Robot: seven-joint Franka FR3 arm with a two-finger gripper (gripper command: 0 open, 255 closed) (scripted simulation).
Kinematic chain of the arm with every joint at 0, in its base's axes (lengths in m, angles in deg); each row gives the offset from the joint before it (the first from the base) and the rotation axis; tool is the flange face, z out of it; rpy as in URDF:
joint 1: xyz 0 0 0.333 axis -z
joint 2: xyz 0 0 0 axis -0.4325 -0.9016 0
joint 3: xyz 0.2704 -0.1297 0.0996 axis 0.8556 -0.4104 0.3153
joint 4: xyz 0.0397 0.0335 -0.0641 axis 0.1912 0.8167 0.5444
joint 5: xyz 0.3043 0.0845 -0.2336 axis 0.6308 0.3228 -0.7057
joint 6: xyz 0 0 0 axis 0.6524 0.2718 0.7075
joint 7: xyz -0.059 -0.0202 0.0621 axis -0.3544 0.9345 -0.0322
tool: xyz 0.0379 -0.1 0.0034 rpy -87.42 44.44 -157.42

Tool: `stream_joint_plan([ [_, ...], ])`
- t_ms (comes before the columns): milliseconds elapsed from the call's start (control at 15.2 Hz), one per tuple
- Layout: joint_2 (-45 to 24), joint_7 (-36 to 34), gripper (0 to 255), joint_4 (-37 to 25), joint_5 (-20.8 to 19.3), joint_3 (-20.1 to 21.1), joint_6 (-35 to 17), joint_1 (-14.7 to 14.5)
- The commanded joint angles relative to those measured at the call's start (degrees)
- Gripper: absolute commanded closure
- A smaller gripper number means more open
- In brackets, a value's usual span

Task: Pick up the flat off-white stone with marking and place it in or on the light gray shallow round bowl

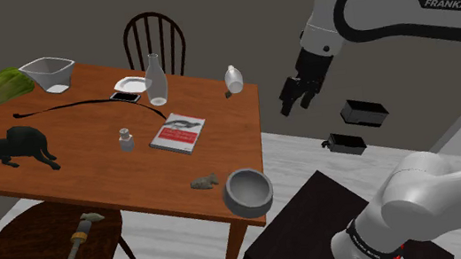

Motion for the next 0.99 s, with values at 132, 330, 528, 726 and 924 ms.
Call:
stream_joint_plan([
  [132,-2.06,1.88,0,1.77,-0.18,0.96,-4.50,-1.18],
  [330,-5.73,4.55,0,3.94,-0.52,2.42,-11.33,-2.90],
  [528,-10.05,7.00,0,5.50,-1.05,3.93,-18.22,-4.47],
  [726,-14.98,9.18,0,6.45,-1.86,5.52,-25.11,-5.83],
  [924,-20.45,10.98,0,6.79,-3.14,7.21,-31.89,-6.91],
])
